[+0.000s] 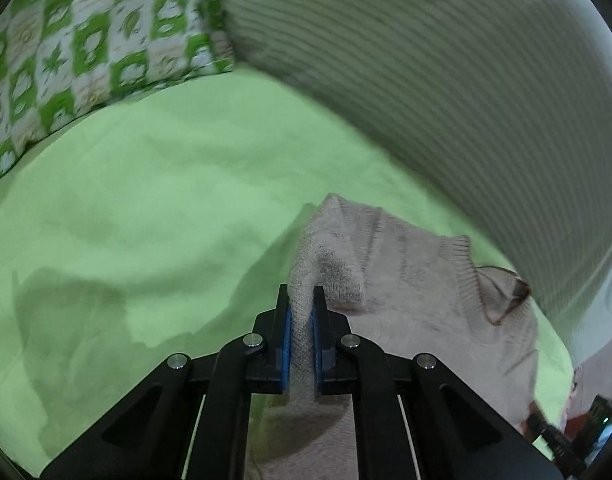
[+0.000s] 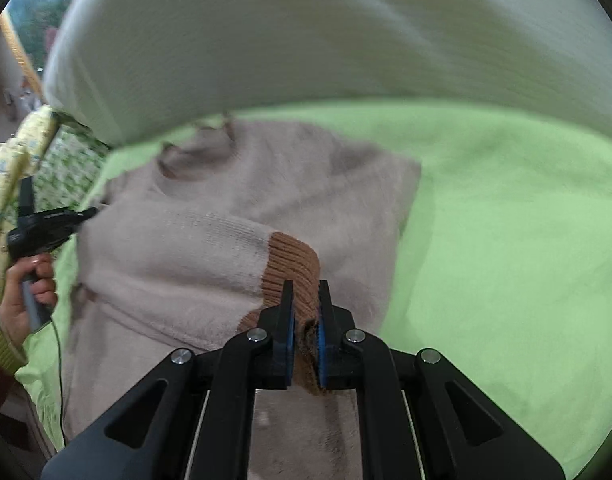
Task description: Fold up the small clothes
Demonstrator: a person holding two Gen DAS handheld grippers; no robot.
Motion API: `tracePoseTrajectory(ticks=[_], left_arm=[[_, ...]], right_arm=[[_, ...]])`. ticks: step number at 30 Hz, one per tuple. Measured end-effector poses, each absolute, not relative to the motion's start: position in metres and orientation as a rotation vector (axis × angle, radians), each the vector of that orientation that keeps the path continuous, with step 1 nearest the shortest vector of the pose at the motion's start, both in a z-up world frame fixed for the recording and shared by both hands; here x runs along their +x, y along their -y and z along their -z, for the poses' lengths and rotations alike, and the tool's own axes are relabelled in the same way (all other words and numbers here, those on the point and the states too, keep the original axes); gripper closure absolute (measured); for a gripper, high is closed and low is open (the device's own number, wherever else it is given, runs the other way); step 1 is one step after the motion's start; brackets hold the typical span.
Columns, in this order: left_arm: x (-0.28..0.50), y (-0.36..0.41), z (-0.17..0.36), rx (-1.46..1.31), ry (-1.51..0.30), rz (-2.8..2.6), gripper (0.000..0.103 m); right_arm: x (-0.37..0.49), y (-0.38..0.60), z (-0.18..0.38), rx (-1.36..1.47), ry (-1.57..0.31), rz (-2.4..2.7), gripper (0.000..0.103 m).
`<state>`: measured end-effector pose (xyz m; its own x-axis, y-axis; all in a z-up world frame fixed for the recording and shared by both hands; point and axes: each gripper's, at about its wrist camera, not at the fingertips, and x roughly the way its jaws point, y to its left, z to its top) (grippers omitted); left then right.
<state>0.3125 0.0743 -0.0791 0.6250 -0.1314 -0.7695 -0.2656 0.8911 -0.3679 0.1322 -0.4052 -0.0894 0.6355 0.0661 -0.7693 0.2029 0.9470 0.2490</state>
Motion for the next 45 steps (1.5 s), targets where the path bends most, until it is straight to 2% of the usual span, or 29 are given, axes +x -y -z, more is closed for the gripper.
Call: tracePoseTrajectory(ticks=[2,4,5,7,9,10,11,12,13,16,19,26,45], left_arm=[[0.316,-0.070,0.084,-0.467,-0.910,-0.096,0.096],[0.325,-0.062,0.087,-0.431,-0.930,-0.101,0.094],[0.327,-0.059,0.087,-0.411,-0.945,-0.108,0.084],[0.328,-0.054,0.079,-0.381,-0.953,-0.131,0.074],[0.316,-0.058,0.065,-0.389,-0.927,-0.139,0.064],[0.312,-0.059,0.061,-0.388,-0.923,-0.142,0.052],[0.302,-0.060,0.054,-0.385,-0.913,-0.143,0.046],[0.293,-0.061,0.050,-0.381,-0.913,-0.143,0.044],[0.282,-0.066,0.045,-0.377,-0.919,-0.142,0.040],[0.243,-0.080,0.036,-0.381,-0.950,-0.121,0.039],[0.200,-0.087,0.040,-0.395,-0.994,-0.101,0.032],[0.109,-0.086,0.056,-0.448,-1.079,-0.078,0.031],[-0.028,-0.052,0.080,-0.351,-1.245,0.017,0.026]], right_arm=[[0.138,0.403,0.102,0.313,-0.916,0.096,0.092],[0.141,0.402,0.110,0.310,-0.934,0.115,0.085],[0.139,0.402,0.109,0.319,-0.928,0.123,0.084],[0.134,0.402,0.103,0.332,-0.914,0.143,0.078],[0.122,0.403,0.093,0.341,-0.887,0.157,0.066],[0.116,0.403,0.089,0.343,-0.874,0.165,0.063],[0.106,0.404,0.085,0.348,-0.861,0.178,0.055],[0.098,0.403,0.082,0.354,-0.855,0.183,0.049],[0.088,0.405,0.080,0.371,-0.846,0.185,0.048],[0.059,0.407,0.078,0.417,-0.844,0.195,0.048],[0.036,0.402,0.082,0.439,-0.857,0.200,0.048],[-0.013,0.380,0.091,0.491,-0.869,0.219,0.048],[-0.136,0.313,0.108,0.552,-0.874,0.233,0.048]])
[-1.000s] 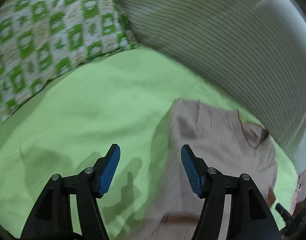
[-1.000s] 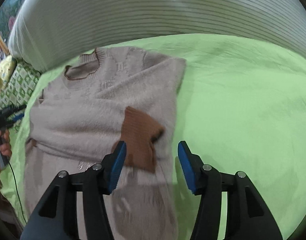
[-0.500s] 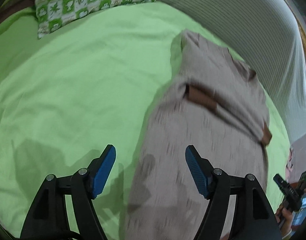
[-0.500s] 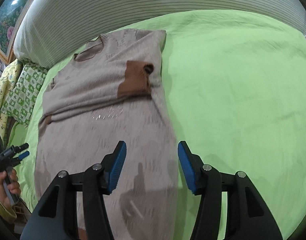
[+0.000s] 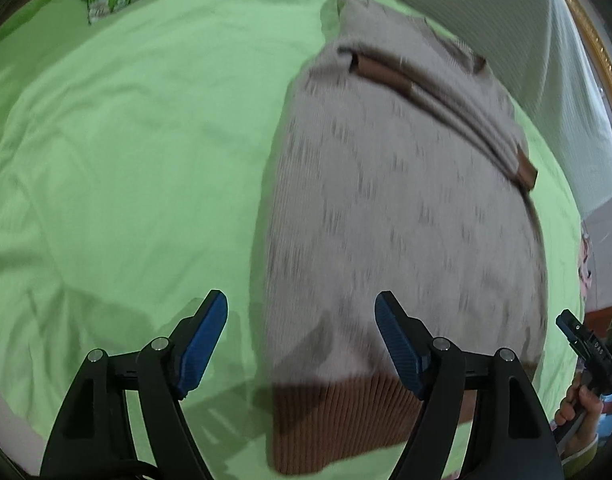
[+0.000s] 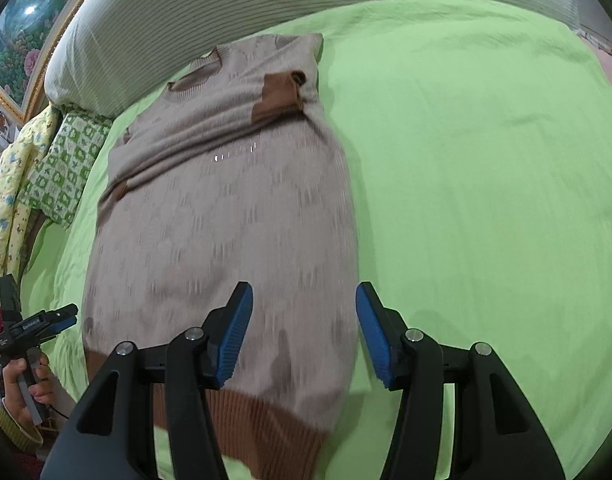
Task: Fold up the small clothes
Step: 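Move both grippers to the brown ribbed hem of the sweater, then grasp the brown hem with both grippers and fold it up toward the collar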
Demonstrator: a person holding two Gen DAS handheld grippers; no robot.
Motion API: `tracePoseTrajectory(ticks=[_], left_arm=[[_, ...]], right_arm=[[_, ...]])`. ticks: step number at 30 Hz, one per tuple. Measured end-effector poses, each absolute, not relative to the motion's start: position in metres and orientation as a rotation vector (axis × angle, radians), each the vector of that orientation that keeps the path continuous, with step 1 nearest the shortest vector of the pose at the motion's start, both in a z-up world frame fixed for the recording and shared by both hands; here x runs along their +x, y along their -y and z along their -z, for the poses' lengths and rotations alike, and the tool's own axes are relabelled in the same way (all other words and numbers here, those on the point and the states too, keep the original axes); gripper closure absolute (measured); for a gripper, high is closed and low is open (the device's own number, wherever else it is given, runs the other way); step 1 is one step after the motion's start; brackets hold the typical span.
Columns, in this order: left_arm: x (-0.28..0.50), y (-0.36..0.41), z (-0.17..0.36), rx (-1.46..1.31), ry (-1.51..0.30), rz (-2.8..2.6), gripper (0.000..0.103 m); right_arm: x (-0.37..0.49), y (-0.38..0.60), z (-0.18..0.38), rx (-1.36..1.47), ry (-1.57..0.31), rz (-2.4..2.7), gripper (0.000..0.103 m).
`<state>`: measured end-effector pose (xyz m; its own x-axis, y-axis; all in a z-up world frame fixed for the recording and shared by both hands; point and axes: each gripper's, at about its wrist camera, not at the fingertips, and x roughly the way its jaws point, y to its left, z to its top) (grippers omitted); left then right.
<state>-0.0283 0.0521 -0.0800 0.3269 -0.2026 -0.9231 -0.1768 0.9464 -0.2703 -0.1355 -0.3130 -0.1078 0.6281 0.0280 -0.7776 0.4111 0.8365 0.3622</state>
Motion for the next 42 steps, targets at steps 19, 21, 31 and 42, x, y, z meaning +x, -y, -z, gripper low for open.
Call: tracePoseTrajectory(ticks=[19,21,31,42], left_arm=[[-0.076,-0.036,0.112,-0.386,-1.317,0.148,0.025],[-0.074,-0.027,0.112,-0.358,-1.323,0.178,0.040],[-0.095,-0.036,0.088,-0.406,-1.219,0.318,0.096],[-0.060,-0.045,0.037,-0.481,-1.085,0.391,0.096]], right_arm=[[-0.182,0.274,0.165,0.754,-0.924,0.140,0.048],[-0.173,0.273,0.167,0.779,-0.929,0.112,0.064],[-0.200,0.276,0.152,0.744,-0.927,0.104,0.095],[-0.195,0.296,0.112,0.802,-0.780,0.000,0.095]])
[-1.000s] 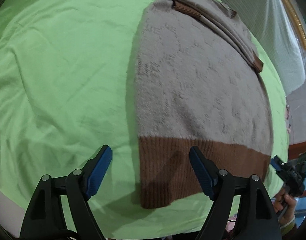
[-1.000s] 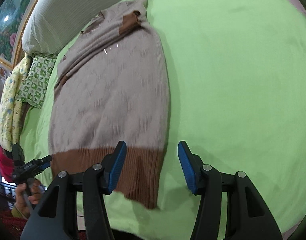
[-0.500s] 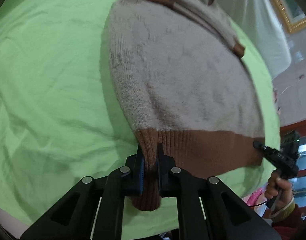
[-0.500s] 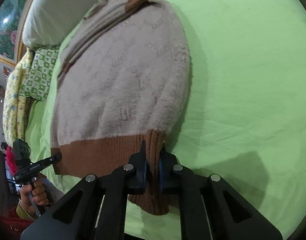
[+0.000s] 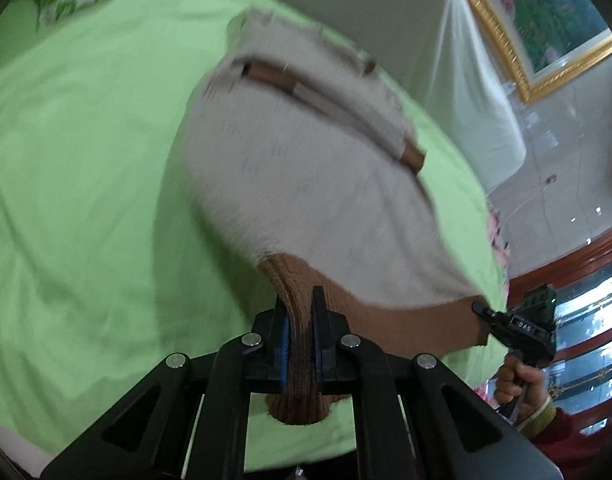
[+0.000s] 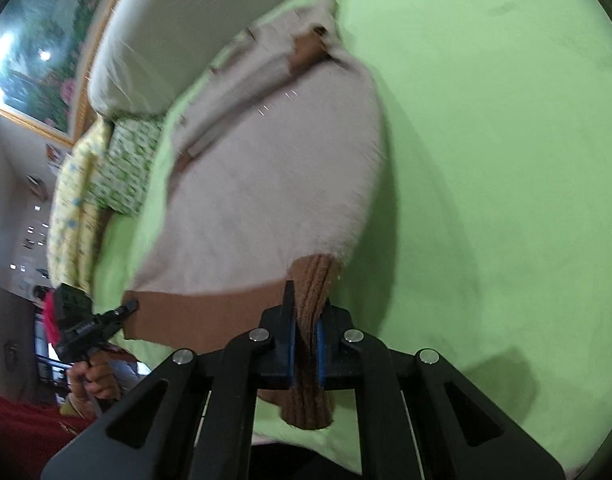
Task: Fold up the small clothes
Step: 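Grasp the brown hem with both grippers and fold it up toward the collar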
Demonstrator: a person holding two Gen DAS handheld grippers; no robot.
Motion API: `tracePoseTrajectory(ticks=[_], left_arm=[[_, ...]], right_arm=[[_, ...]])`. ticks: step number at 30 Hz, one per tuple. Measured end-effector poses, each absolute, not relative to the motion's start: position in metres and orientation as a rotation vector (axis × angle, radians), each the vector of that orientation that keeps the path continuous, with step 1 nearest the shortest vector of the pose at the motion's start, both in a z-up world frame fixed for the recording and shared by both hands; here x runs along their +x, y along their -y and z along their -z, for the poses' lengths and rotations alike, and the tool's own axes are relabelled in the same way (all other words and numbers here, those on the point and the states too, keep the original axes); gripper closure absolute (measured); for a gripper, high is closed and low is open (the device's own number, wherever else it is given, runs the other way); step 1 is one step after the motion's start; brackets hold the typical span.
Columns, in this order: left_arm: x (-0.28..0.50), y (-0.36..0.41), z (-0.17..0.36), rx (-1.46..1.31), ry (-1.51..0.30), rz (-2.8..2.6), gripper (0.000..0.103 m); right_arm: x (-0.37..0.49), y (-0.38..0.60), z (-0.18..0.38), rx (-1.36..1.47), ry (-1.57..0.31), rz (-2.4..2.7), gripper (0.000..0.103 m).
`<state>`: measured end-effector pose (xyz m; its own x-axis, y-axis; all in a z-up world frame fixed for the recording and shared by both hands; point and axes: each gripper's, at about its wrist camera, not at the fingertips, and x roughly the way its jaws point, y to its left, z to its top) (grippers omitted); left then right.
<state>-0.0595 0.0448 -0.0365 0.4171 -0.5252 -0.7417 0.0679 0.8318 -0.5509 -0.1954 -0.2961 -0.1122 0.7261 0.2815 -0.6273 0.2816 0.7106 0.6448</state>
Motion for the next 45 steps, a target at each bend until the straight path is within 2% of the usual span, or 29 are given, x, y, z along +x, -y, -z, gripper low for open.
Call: tracePoseTrajectory(ticks=[7,16,23,32,42,45], left_arm=[[0.027,-0.038,-0.021,-0.512,-0.910,0.414,0.096],[0.138,-0.033,-0.027,-0.537,-0.822,0.356,0.096],[0.237,-0.025,-0.007,-0.516,-0.846,0.300,0.096],[0.349,-0.014,0.042,-0.512,-0.904,0.207,0.096],[0.390,-0.015,0.093,-0.538,-0.960,0.134,0.095],[0.396,-0.016,0.101,-0.551,-0.977,0.120,0.090]], right_arm=[[-0.136,0.324,0.043,0.798,-0.583,-0.045,0.095],[-0.033,0.371,0.005,0.767,-0.514,-0.048,0.095],[0.051,0.410,0.008,0.758,-0.542,-0.032,0.095],[0.139,0.456,0.041,0.793,-0.600,0.010,0.095],[0.179,0.471,0.072,0.813,-0.648,0.070,0.095],[0.183,0.474,0.074,0.822,-0.649,0.082,0.091]])
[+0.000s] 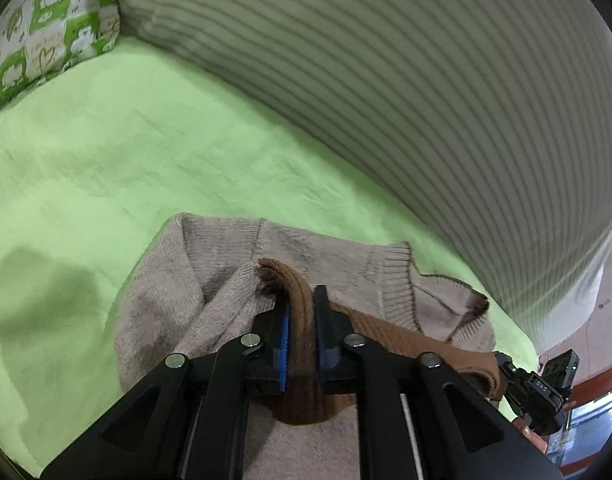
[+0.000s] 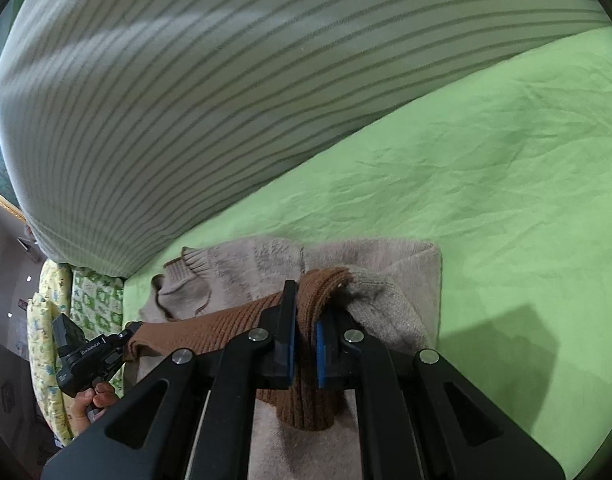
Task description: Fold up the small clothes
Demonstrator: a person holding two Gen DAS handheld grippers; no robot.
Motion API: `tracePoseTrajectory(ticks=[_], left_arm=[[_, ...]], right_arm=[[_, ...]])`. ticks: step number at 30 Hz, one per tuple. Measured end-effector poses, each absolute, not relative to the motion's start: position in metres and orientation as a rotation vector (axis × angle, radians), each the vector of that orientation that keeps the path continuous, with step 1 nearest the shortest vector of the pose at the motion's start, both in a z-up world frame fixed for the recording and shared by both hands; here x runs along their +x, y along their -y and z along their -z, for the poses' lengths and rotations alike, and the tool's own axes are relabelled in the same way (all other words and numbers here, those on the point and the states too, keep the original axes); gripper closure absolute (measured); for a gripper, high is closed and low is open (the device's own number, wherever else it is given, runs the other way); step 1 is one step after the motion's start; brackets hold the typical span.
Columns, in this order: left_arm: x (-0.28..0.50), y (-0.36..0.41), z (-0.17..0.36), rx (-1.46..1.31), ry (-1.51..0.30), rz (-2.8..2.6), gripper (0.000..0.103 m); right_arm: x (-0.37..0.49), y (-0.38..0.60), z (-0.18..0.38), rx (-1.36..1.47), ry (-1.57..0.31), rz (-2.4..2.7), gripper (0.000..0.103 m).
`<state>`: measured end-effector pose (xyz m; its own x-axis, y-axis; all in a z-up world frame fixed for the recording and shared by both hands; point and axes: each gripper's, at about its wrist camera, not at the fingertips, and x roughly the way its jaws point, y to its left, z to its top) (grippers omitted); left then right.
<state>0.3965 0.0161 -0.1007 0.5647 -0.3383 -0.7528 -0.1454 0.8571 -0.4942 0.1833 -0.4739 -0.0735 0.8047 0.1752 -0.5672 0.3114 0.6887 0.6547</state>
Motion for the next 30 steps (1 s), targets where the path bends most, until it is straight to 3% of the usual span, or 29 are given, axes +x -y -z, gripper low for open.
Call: tracePoseTrajectory(ticks=[2,3,4,5,7,11,18,23,30], left_arm=[[0.395,-0.018,0.098,-0.582,-0.962,0.124,0.084],[0.393,-0.019,0.093,-0.588,-0.954,0.125,0.082],[0.391,-0.019,0.088,-0.587,-0.940,0.122,0.073],[0.389,-0.019,0.082,-0.575,-0.927,0.109,0.055],[0.381,-0.020,0.066,-0.544,-0.882,0.070,0.044],[0.368,-0.026,0.052,-0.528,-0.863,0.065,0.044],[0.325,-0.014,0.046,-0.472,-0.886,0.100,0.041],[0.298,-0.005,0.052,-0.264,-0.936,0.055,0.033],[0.294,0.003,0.069,-0.020,-0.985,-0.058,0.032]], right_arm=[[0.182,0.480,0.073,0.877,-0.636,0.091,0.084],[0.181,0.483,0.073,0.893,-0.630,0.097,0.075],[0.179,0.485,0.071,0.914,-0.617,0.098,0.071],[0.177,0.487,0.069,0.921,-0.606,0.099,0.066],[0.172,0.487,0.059,0.902,-0.590,0.115,0.065],[0.158,0.481,0.039,0.864,-0.535,0.130,0.057],[0.140,0.460,0.028,0.834,-0.535,0.097,0.055],[0.133,0.431,0.031,0.722,-0.595,0.091,0.054],[0.124,0.389,0.044,0.521,-0.695,0.047,0.054]])
